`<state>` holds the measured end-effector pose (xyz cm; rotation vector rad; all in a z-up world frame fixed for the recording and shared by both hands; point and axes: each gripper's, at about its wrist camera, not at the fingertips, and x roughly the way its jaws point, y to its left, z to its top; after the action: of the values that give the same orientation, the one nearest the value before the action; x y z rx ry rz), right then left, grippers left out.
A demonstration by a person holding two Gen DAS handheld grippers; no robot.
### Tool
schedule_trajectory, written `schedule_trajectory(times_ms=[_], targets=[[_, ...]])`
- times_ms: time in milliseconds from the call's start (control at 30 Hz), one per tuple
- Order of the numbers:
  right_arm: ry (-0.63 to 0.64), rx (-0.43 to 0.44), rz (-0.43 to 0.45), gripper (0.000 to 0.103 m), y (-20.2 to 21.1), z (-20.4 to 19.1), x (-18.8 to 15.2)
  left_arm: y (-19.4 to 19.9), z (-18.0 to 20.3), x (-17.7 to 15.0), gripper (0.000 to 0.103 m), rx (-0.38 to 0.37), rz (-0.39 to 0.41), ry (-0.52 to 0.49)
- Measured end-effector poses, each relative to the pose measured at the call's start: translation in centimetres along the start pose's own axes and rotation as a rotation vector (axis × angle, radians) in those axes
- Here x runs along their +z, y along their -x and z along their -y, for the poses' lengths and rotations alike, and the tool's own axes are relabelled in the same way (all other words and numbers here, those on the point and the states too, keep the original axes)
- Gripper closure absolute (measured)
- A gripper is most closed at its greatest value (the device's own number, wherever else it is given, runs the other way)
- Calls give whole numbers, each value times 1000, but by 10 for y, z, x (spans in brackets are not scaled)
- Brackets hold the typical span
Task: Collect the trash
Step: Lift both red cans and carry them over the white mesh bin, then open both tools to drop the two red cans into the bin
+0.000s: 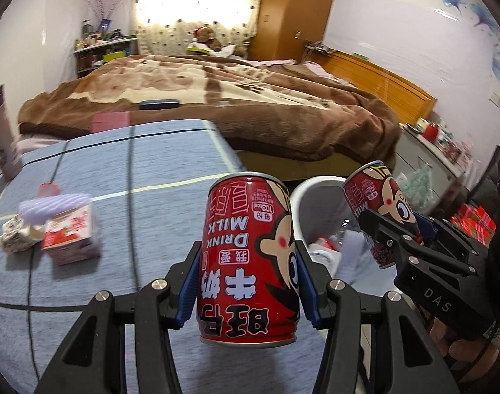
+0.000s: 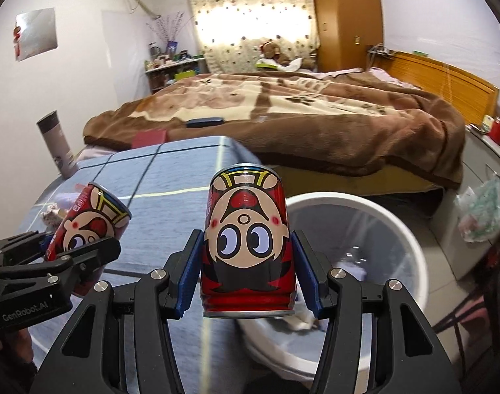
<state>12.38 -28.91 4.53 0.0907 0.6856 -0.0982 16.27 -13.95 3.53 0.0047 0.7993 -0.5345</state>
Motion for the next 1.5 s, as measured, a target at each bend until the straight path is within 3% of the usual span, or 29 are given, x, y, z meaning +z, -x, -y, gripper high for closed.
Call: schedule_trajectory(times_ms=[267, 700, 1067, 1200, 1500], targets=[[-56, -57, 2, 49, 7, 32, -5, -18, 40, 6, 49, -60, -17, -58], [-134, -123, -107, 49, -15, 77, -26, -61, 87, 4, 49, -112, -96, -135], [-154, -138, -170, 48, -26, 91, -33, -84, 92, 3, 48, -96, -149, -137], [-158, -158, -173, 48, -26, 93, -35, -84, 91, 2, 35, -92, -146, -135], [-157, -154, -144, 46, -18, 92, -32, -67, 85, 3, 33, -100, -113, -115]])
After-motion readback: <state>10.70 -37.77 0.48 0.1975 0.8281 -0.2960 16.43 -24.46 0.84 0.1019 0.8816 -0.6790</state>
